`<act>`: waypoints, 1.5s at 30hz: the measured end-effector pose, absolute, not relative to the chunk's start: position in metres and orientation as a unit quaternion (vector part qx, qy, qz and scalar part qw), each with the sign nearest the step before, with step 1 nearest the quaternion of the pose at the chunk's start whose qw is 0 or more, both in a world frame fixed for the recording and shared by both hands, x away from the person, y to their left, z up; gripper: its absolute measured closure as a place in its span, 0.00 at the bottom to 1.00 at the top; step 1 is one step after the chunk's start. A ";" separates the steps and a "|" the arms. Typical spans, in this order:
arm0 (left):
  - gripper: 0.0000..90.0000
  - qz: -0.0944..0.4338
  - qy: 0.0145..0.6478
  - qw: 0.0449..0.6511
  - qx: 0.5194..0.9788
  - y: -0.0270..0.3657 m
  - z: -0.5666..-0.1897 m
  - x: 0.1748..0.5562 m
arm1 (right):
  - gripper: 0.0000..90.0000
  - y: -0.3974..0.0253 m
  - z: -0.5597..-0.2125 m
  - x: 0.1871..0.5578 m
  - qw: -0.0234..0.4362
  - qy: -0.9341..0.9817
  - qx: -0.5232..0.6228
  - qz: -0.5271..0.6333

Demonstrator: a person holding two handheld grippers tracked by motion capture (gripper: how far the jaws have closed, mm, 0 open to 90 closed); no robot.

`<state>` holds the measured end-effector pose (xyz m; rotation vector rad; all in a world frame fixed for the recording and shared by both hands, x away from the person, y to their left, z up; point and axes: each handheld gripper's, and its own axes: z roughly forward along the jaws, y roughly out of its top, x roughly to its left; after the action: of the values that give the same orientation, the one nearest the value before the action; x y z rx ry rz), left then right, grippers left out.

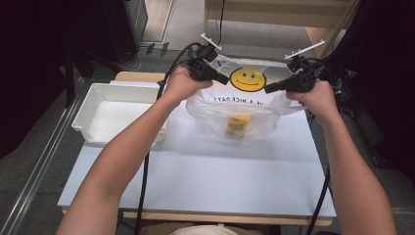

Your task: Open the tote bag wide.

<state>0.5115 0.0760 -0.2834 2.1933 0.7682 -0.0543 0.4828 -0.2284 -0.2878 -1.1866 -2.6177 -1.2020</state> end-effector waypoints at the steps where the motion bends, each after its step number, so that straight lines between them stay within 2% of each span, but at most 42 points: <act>1: 1.00 -0.024 0.305 0.406 0.861 0.076 -0.286 0.510 | 1.00 -0.230 -0.290 0.483 0.013 -0.839 -0.383 -0.386; 45: 0.99 -0.043 0.337 0.382 0.859 0.084 -0.352 0.511 | 1.00 -0.239 -0.360 0.472 0.028 -0.825 -0.420 -0.376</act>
<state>0.5108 0.0840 -0.3520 2.1924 0.8603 -0.1098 0.4722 -0.2392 -0.3602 -1.2976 -2.5475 -1.1589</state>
